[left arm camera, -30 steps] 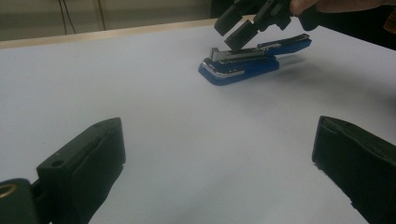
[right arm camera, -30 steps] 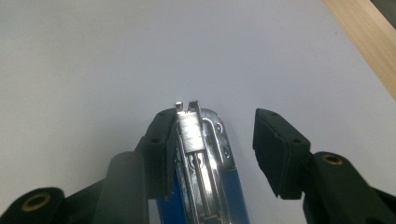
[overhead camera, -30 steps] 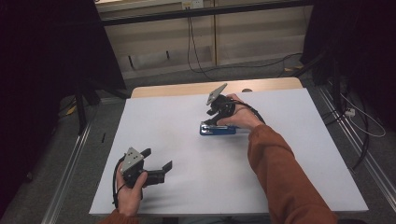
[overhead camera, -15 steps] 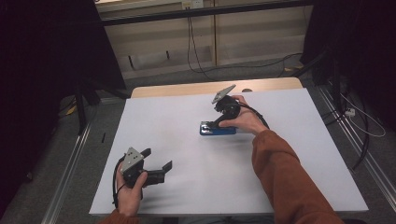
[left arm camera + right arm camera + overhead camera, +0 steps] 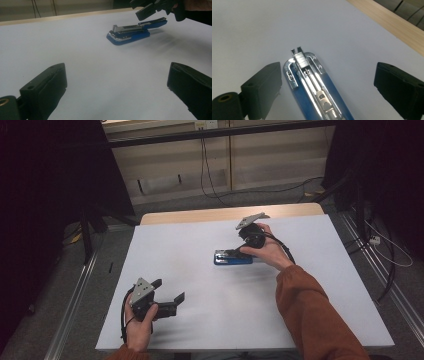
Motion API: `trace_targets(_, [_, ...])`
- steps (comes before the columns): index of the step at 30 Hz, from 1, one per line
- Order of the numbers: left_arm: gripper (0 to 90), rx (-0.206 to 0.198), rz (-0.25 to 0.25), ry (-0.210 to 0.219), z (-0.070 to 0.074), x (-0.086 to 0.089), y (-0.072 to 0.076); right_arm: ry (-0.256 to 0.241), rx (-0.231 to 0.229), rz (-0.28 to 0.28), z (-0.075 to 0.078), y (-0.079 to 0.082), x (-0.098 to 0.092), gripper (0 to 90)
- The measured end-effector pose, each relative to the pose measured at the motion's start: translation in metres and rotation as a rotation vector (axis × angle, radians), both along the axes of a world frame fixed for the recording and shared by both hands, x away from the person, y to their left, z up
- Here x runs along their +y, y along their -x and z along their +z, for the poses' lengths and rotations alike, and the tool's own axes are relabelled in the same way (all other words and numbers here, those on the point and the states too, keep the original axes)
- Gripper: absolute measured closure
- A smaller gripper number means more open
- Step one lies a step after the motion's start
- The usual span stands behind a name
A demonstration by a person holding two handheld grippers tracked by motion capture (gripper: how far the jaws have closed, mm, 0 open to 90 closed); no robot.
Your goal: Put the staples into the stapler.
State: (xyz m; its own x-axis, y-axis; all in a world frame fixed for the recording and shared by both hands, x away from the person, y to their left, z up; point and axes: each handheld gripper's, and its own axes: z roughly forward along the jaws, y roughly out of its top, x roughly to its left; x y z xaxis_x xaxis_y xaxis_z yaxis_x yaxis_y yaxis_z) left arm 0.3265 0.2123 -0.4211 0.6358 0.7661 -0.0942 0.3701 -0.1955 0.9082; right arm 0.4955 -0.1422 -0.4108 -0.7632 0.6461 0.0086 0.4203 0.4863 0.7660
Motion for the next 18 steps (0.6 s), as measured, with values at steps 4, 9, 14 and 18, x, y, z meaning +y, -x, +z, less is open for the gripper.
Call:
trace_targets(4, [2.7,-0.002,-0.001,0.0,0.0,0.0,0.0,-0.018,-0.009,-0.052,-0.003,0.004,-0.003,5.6])
trace_targets(9, [2.7,-0.001,0.001,-0.001,0.0,0.001,0.0,-0.043,-0.011,-0.091,-0.003,0.012,-0.009,5.6])
trace_targets(14, [2.7,-0.012,0.01,0.002,0.001,0.001,0.001,-0.026,-0.063,-0.163,0.0,0.022,-0.018,4.9])
trace_targets(18, [2.8,-0.007,0.005,-0.001,0.0,0.0,0.0,-0.038,-0.088,-0.187,0.003,0.032,-0.025,5.2])
